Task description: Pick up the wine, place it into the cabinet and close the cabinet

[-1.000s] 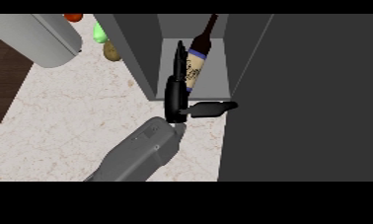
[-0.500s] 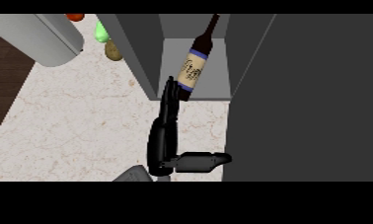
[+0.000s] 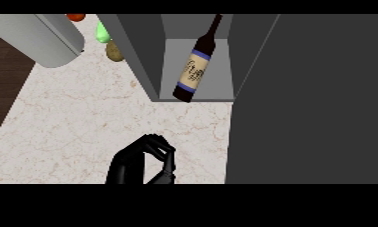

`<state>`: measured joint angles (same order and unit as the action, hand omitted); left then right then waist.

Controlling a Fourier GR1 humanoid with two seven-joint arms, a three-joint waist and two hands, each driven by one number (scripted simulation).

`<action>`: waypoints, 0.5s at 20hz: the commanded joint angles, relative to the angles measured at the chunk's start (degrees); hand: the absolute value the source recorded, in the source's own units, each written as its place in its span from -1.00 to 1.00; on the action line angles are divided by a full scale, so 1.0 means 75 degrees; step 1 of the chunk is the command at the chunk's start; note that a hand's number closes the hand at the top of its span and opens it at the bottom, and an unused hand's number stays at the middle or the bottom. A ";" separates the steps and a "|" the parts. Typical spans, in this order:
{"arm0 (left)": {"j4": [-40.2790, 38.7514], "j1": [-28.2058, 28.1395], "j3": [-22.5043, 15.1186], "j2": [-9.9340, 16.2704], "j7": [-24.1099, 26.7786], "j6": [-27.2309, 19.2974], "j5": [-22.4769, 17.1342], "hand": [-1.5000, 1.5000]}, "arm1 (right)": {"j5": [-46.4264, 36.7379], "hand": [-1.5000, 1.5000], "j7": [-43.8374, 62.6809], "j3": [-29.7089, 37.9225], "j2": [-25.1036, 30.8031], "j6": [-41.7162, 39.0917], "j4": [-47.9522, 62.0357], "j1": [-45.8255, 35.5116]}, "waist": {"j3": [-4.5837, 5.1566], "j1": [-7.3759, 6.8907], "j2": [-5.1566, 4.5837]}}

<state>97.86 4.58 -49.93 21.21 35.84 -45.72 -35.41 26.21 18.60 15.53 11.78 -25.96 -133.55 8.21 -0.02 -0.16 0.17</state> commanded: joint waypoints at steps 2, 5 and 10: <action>0.0843 -0.0927 -0.0001 0.1062 0.0157 0.0542 0.0020 1.00 | 0.0300 1.00 -0.0145 -0.0116 0.0631 -0.1421 -0.0364 0.0780 | 0.0000 0.0022 0.0021; 0.1145 -0.1319 0.0547 0.1900 0.0277 0.1019 -0.0109 1.00 | 0.0317 1.00 -0.0307 -0.0414 0.0647 -0.1825 -0.0181 0.0725 | 0.0003 -0.0035 0.0004; 0.1596 -0.1821 0.1154 0.2581 0.0406 0.1501 -0.0382 1.00 | 0.0892 1.00 0.0141 -0.1585 0.0616 -0.2105 0.0026 0.1002 | 0.0007 -0.0083 -0.0011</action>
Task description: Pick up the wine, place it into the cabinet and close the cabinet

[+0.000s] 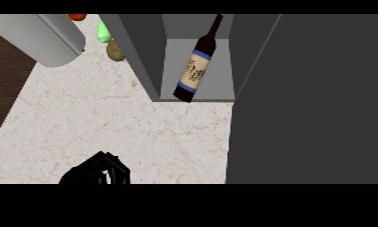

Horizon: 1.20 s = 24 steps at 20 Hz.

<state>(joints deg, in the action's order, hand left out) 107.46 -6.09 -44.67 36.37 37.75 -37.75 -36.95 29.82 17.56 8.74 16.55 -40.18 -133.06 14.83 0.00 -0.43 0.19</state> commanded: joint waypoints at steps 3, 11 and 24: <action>0.0468 -0.0976 0.0994 0.1036 0.0456 0.0833 -0.0465 1.00 | 0.0640 1.00 0.0803 -0.1350 0.0067 -0.0045 -0.1254 0.0807 | 0.0015 -0.0003 0.0011; 0.0294 -0.1685 0.2323 0.1686 0.0818 0.2081 -0.1321 1.00 | -0.1061 1.00 0.0794 -0.3719 -0.0768 -0.0249 -0.1633 0.0497 | 0.0030 -0.0034 0.0065; -0.0031 -0.2430 0.3750 0.2617 0.0933 0.3457 -0.2246 1.00 | -0.3407 1.00 0.1314 -0.6917 -0.2178 0.0934 -0.0696 -0.0849 | 0.0046 -0.0015 0.0165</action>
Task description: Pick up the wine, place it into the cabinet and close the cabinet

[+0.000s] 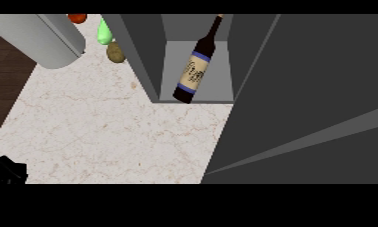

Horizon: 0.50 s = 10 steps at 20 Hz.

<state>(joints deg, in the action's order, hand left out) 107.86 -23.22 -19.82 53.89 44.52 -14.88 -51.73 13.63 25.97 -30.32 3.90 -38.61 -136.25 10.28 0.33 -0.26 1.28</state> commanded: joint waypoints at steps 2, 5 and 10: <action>-0.0001 -0.0251 0.0479 0.0342 0.0019 0.0504 -0.0304 1.00 | -0.1404 1.00 0.0528 -0.2160 -0.0495 0.1154 -0.0319 -0.0565 | 0.0005 -0.0078 0.0002; -0.0192 -0.0274 0.0521 0.0364 0.0022 0.0707 -0.0347 1.00 | -0.1437 1.00 0.0482 -0.2415 -0.0495 0.1671 0.0013 -0.0989 | 0.0020 -0.0131 0.0003; -0.0249 -0.0368 0.0554 0.0437 0.0049 0.1025 -0.0379 1.00 | -0.1526 1.00 0.0194 -0.2485 -0.0484 0.2194 0.0708 -0.1510 | 0.0024 -0.0262 -0.0031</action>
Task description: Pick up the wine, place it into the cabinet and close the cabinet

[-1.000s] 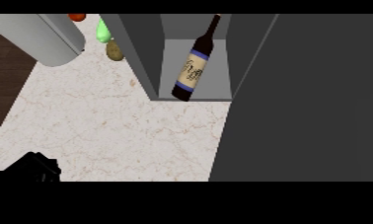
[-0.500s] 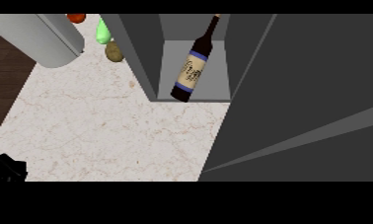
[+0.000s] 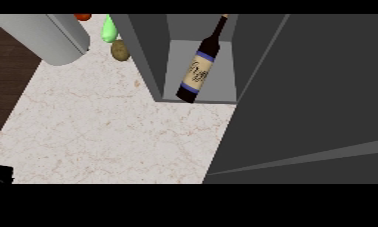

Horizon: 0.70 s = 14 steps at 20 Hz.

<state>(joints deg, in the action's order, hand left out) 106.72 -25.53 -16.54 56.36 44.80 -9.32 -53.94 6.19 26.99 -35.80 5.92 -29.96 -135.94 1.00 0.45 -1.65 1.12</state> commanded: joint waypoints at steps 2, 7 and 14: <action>-0.0222 -0.0011 0.0205 0.0147 0.0037 0.0468 -0.0128 1.00 | -0.0474 1.00 0.0032 -0.1649 -0.0747 0.1128 0.0762 -0.0599 | 0.0023 -0.0154 -0.0045; -0.0156 -0.0071 0.0304 0.0161 0.0054 0.0647 -0.0257 1.00 | -0.0329 1.00 -0.0065 -0.1558 -0.0736 0.1292 0.0991 -0.0697 | 0.0023 -0.0294 -0.0047; -0.0234 -0.0013 0.0345 0.0261 -0.0006 0.0835 -0.0245 1.00 | 0.0066 1.00 -0.0286 -0.1068 -0.0730 0.1544 0.1349 -0.0948 | 0.0035 -0.0407 -0.0175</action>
<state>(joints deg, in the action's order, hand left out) 105.21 -26.07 -14.44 58.00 45.04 -3.80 -55.39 9.01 23.85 -37.22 9.00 -27.54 -133.16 -2.99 0.67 -4.23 0.41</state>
